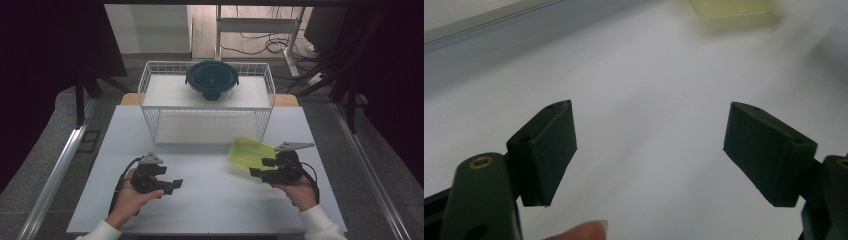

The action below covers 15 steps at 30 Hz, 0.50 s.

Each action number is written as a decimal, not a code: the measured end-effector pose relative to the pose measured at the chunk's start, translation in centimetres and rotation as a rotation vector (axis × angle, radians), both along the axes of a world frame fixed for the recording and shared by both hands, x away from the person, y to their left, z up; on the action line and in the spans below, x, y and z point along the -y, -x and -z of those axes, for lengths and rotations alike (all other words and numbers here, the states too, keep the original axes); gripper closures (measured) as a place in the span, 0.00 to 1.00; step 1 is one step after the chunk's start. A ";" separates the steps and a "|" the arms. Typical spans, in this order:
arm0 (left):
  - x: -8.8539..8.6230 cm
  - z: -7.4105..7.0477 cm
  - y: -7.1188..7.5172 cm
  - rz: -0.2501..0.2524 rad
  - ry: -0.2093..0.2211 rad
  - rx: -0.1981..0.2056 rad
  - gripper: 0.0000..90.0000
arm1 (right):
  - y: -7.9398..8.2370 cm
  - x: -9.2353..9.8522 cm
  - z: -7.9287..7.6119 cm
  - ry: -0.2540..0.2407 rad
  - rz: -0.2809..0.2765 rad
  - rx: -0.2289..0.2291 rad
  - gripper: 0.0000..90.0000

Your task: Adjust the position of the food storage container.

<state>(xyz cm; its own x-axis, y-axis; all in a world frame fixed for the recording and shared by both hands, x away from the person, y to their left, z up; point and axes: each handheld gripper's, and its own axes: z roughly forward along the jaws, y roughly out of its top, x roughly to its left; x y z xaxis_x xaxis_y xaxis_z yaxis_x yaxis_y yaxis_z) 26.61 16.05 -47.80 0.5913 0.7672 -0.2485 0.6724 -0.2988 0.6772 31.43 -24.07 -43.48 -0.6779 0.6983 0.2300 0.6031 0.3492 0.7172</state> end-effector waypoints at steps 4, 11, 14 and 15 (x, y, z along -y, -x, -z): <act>0.0 0.1 0.0 0.004 0.000 -0.003 0.23 | -0.1 0.4 -0.1 -0.007 0.010 -0.002 0.40; -0.1 0.3 0.0 0.002 -0.001 -0.017 0.23 | -0.5 0.5 -0.2 0.026 -0.005 -0.004 0.49; 0.0 0.2 0.0 0.009 -0.005 -0.018 0.23 | -1.0 0.7 -0.6 0.034 0.005 0.005 0.54; -0.1 0.3 0.0 0.008 -0.005 -0.018 0.23 | -1.2 0.8 -0.7 0.034 0.011 0.002 0.56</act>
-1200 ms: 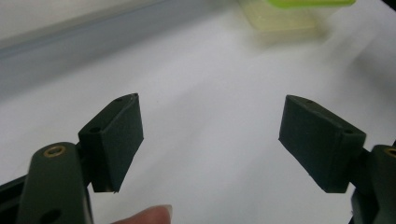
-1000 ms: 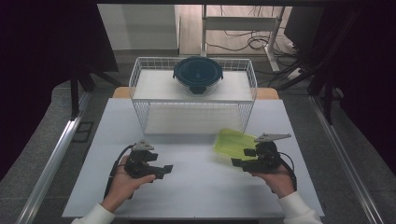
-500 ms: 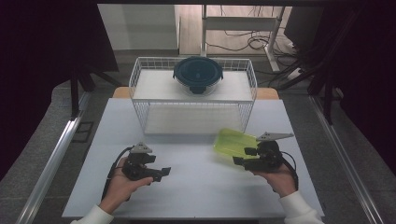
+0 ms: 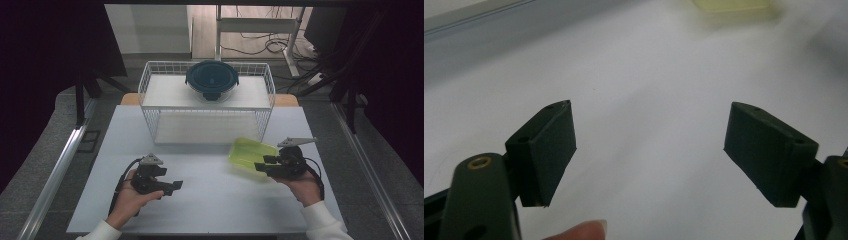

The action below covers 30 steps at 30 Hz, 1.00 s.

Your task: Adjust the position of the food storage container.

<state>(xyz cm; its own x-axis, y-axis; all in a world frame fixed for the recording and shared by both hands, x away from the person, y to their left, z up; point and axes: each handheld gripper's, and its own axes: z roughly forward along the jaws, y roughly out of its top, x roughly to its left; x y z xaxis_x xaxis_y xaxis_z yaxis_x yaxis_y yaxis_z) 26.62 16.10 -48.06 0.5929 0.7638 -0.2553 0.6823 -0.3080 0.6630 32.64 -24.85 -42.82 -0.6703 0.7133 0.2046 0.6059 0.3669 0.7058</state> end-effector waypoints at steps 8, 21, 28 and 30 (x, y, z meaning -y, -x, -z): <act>-0.3 0.1 -0.1 -0.009 0.006 -0.008 0.23 | -2.3 -0.1 -0.2 0.047 0.008 -0.003 0.84; -0.3 0.4 -0.1 -0.007 0.001 -0.018 0.23 | -7.5 -4.3 0.8 0.364 -0.073 0.139 0.98; -0.4 0.4 -0.1 -0.003 0.001 -0.019 0.23 | -9.5 -5.4 2.2 0.480 -0.085 0.184 0.98; -0.4 0.3 -0.1 -0.004 -0.001 -0.019 0.23 | -10.0 -5.7 2.7 0.506 -0.087 0.214 0.98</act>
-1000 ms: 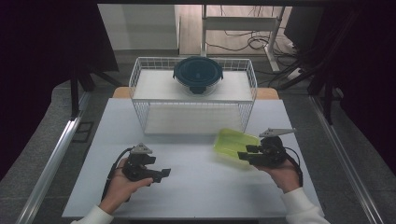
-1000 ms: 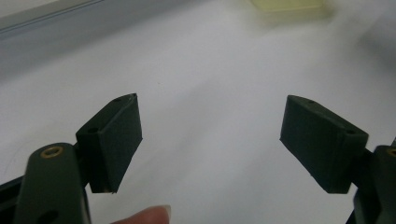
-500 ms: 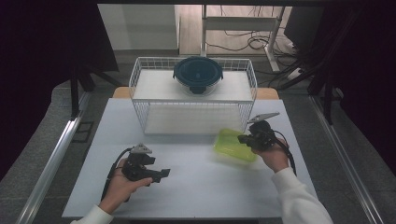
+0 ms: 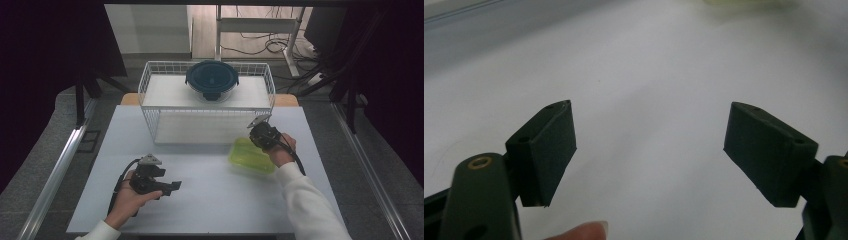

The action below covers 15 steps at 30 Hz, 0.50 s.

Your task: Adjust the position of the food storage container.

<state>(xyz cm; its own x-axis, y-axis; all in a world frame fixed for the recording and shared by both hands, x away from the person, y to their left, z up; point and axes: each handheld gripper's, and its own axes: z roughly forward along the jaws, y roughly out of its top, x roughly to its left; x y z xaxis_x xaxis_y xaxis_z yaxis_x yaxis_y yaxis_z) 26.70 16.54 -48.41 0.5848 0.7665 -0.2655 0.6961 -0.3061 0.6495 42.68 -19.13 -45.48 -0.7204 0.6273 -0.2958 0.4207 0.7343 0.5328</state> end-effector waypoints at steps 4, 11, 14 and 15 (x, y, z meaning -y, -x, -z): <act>-0.1 0.1 0.0 0.000 0.003 -0.002 0.23 | -0.4 0.0 0.3 0.021 0.003 0.014 0.98; 0.0 0.1 0.0 0.008 0.005 -0.004 0.23 | -0.9 -0.2 1.0 0.072 -0.002 0.037 0.98; 0.0 0.1 0.0 0.010 0.010 -0.005 0.23 | -1.1 -0.4 1.2 0.097 -0.009 0.047 0.98; 0.0 0.1 0.0 0.009 0.011 -0.005 0.23 | -1.1 -0.6 1.2 0.105 -0.012 0.041 0.98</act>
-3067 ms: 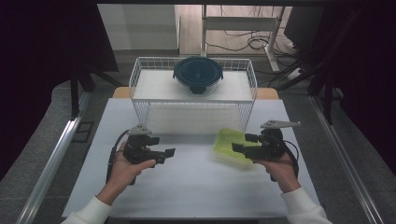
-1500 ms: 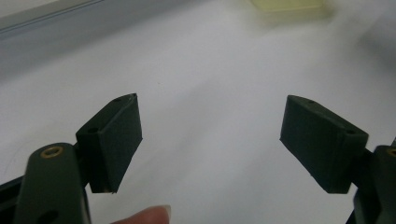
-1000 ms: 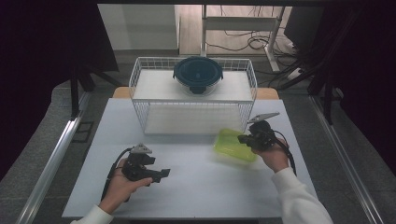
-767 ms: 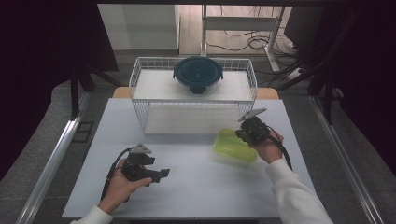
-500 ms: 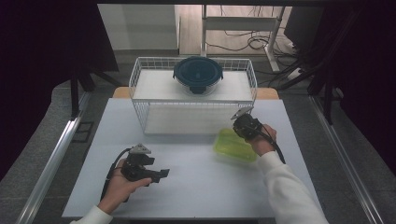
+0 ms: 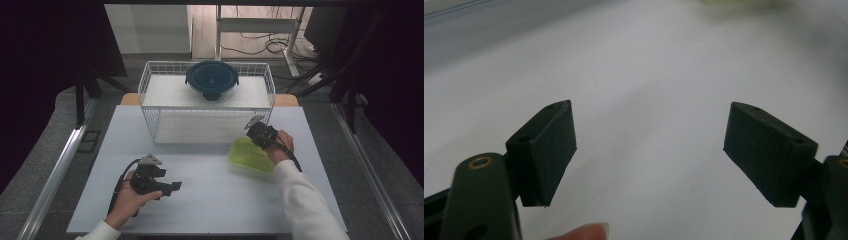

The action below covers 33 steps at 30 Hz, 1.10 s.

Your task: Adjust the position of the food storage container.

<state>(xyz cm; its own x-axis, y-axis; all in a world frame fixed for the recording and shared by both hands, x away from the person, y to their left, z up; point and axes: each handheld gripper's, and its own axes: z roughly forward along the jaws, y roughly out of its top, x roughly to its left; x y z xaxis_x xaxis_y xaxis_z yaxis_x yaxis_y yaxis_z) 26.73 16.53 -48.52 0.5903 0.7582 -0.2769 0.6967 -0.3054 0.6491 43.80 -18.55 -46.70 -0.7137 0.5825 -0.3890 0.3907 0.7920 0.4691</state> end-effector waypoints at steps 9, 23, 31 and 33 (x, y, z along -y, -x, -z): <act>-0.1 0.0 0.0 -0.001 0.007 -0.005 0.23 | 0.1 -1.0 -0.3 0.030 -0.051 -0.007 0.99; -0.2 0.2 -0.1 -0.007 0.014 -0.015 0.23 | -0.3 -1.5 0.1 0.088 -0.075 0.006 0.99; -0.3 0.2 -0.2 -0.004 0.011 -0.016 0.23 | -0.2 -2.0 0.6 0.112 -0.110 -0.021 0.99; -0.3 0.2 -0.2 -0.002 0.009 -0.017 0.23 | 0.1 -2.2 0.6 0.110 -0.123 -0.033 0.99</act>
